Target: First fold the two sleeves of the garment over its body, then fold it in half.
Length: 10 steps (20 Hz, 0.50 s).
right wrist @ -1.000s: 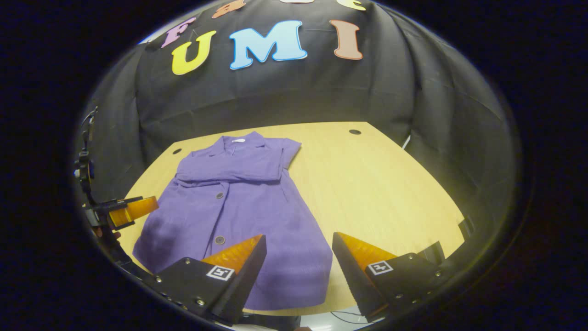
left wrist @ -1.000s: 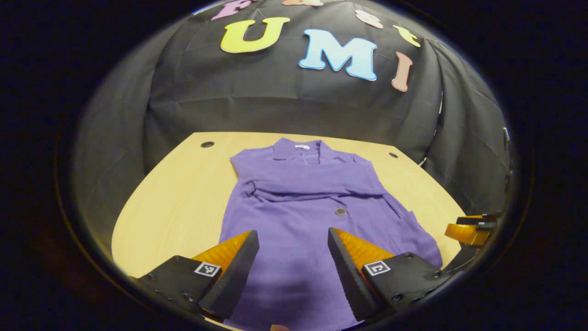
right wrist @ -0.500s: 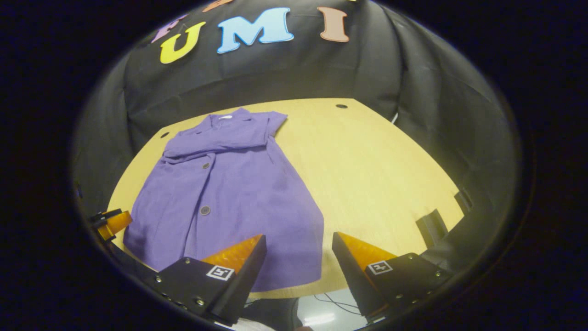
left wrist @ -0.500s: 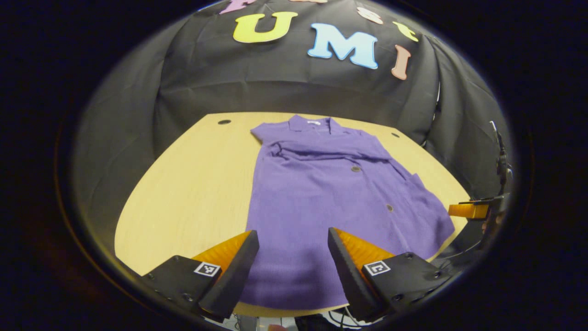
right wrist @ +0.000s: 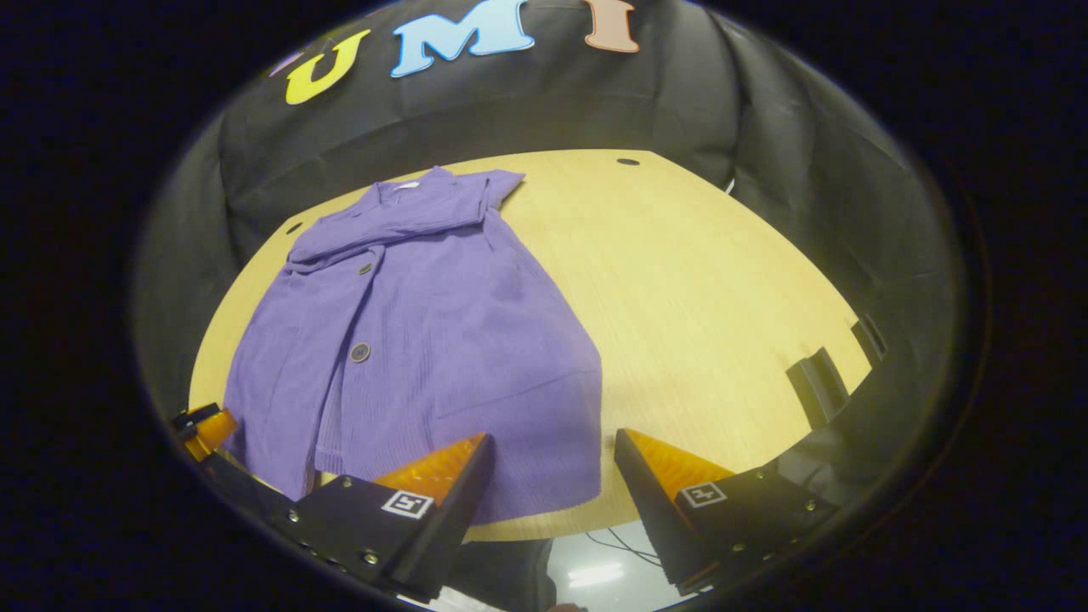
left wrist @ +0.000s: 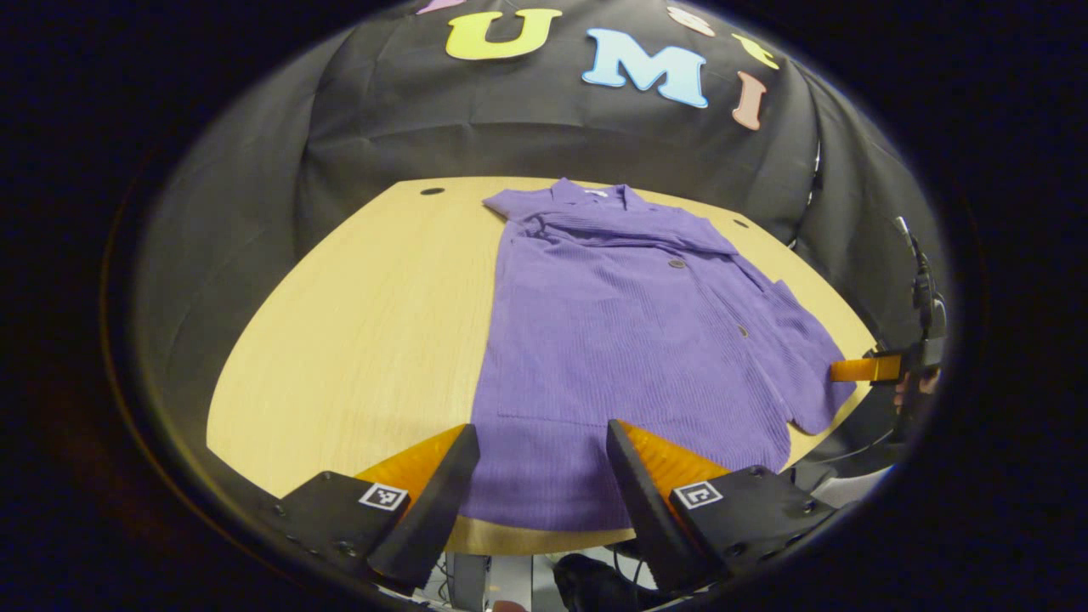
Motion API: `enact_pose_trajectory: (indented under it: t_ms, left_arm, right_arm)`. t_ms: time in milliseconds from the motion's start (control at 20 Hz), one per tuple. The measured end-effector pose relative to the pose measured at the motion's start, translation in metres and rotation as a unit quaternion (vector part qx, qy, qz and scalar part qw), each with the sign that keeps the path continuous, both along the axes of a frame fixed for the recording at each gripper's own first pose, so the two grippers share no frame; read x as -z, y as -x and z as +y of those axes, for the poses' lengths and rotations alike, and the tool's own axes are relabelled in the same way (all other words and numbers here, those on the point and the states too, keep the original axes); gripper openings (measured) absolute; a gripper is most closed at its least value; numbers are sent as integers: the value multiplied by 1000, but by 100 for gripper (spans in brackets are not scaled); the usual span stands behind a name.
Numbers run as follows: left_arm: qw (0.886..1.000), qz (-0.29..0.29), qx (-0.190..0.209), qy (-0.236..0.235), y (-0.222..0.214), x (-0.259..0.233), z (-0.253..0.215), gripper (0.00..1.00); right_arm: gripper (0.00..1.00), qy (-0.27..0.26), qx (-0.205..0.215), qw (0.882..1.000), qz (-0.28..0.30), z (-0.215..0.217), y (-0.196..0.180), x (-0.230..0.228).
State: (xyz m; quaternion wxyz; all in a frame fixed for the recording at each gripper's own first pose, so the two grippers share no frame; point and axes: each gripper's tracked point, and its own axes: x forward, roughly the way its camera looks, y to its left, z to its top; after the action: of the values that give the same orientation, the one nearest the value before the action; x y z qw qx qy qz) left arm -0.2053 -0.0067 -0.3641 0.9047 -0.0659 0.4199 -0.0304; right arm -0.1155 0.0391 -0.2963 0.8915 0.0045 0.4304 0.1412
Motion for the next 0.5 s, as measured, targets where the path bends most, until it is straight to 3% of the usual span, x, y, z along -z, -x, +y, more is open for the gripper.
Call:
enact_pose_trajectory:
  t_ms: [200, 500]
  left_arm:
    - [1000, -5, 11, -20, 4, 3, -4, 95]
    - [999, 0, -12, -46, 6, 8, 0, 95]
  right_arm:
    - [90, 4, -11, 1000, 9, 7, 3, 6]
    - [92, 25, -23, 999, 21, 9, 17, 17]
